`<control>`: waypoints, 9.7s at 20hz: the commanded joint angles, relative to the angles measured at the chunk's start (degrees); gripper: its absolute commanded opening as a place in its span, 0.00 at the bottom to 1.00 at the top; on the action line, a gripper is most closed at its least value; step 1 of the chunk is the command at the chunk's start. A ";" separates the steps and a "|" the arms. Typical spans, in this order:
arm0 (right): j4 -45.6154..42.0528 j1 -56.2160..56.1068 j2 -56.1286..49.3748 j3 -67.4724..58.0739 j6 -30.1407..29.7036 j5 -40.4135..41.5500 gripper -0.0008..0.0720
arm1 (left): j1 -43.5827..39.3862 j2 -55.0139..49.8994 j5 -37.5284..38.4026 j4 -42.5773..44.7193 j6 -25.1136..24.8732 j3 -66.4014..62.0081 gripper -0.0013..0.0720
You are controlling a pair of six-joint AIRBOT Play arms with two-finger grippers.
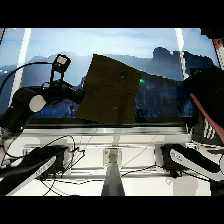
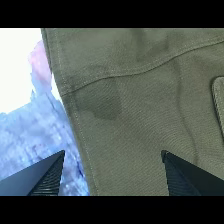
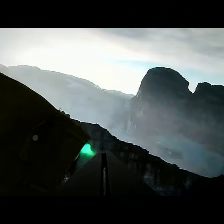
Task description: Fold the clothes and pants, and hang the long-sleeved shirts on hangers.
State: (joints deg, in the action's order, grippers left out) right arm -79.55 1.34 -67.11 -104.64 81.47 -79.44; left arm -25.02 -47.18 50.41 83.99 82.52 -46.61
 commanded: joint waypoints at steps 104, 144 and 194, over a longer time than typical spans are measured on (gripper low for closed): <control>55.21 -13.64 25.22 30.03 -10.05 11.04 0.05 | 34.40 25.92 8.13 -33.59 -26.88 -28.22 0.04; 32.79 1.40 -12.17 58.40 -4.79 15.52 0.96 | 21.20 -13.33 8.92 -35.17 -24.85 8.87 0.99; 19.56 36.74 9.90 19.23 -1.62 2.58 0.05 | 21.46 9.18 -2.69 -22.69 -25.03 -5.99 0.79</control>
State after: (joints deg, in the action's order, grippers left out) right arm -67.16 45.91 -57.30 -85.41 84.95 -80.55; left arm -3.53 -38.06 47.83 61.25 57.47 -52.53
